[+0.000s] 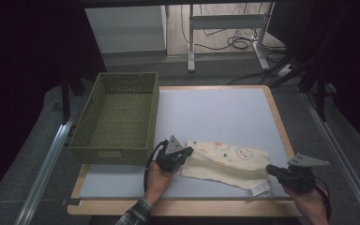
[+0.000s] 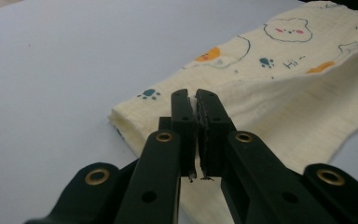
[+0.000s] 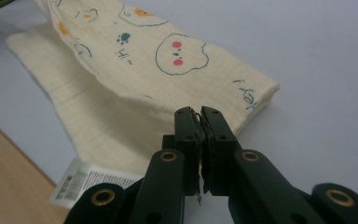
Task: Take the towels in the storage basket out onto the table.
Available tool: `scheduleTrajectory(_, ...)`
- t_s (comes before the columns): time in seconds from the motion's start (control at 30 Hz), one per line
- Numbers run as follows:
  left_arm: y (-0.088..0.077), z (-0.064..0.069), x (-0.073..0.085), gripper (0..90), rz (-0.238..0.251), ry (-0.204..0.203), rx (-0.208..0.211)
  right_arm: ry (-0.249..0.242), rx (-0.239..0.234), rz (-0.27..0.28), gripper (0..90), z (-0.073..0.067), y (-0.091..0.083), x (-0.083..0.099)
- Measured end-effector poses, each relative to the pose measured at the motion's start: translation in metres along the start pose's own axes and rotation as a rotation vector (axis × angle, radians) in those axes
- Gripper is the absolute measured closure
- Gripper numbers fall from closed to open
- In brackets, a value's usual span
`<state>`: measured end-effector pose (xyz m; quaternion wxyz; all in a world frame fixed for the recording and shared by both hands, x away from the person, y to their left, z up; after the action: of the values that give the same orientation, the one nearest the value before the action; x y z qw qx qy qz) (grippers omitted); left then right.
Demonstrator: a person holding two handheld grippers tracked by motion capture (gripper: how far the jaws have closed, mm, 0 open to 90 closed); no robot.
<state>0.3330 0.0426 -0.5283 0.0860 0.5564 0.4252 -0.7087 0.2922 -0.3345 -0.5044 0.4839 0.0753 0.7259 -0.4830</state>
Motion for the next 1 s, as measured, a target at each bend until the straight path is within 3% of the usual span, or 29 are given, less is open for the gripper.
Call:
scheduleTrajectory(0.4,-0.008,0.018,0.028,86.0,-0.048,0.029,0.015,0.022,-0.027,-0.042,85.6,-0.011,0.0,0.025)
scheduleTrajectory(0.53,-0.011,0.022,0.038,84.1,-0.066,0.014,0.039,0.034,-0.044,-0.04,84.6,-0.015,-0.002,0.033)
scheduleTrajectory(0.63,-0.02,0.022,0.043,75.8,-0.054,-0.018,0.059,0.038,-0.049,-0.038,79.6,-0.019,-0.007,0.037)
scheduleTrajectory(0.7,-0.03,0.021,0.043,70.4,-0.032,-0.043,0.071,0.045,-0.049,-0.031,76.6,-0.019,-0.014,0.039)
scheduleTrajectory(0.83,-0.04,0.017,0.035,60.3,-0.014,-0.051,0.055,0.049,-0.03,-0.005,73.5,-0.017,-0.03,0.033)
scheduleTrajectory(1.0,-0.029,0.014,0.031,59.2,-0.052,-0.05,0.053,0.057,-0.031,0.01,71.0,-0.011,-0.028,0.024)
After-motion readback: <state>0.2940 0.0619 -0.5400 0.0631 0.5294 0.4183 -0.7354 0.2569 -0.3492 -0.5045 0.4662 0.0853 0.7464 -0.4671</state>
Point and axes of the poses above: each handheld gripper's, and its own axes: y roughly forward along the jaws, x roughly out of its underside, z roughly to its right, the point moved 3 cm from there along y, roughly forward along the jaws, and after that the axes turned 2 degrees about -x, right-handed, at the moved point
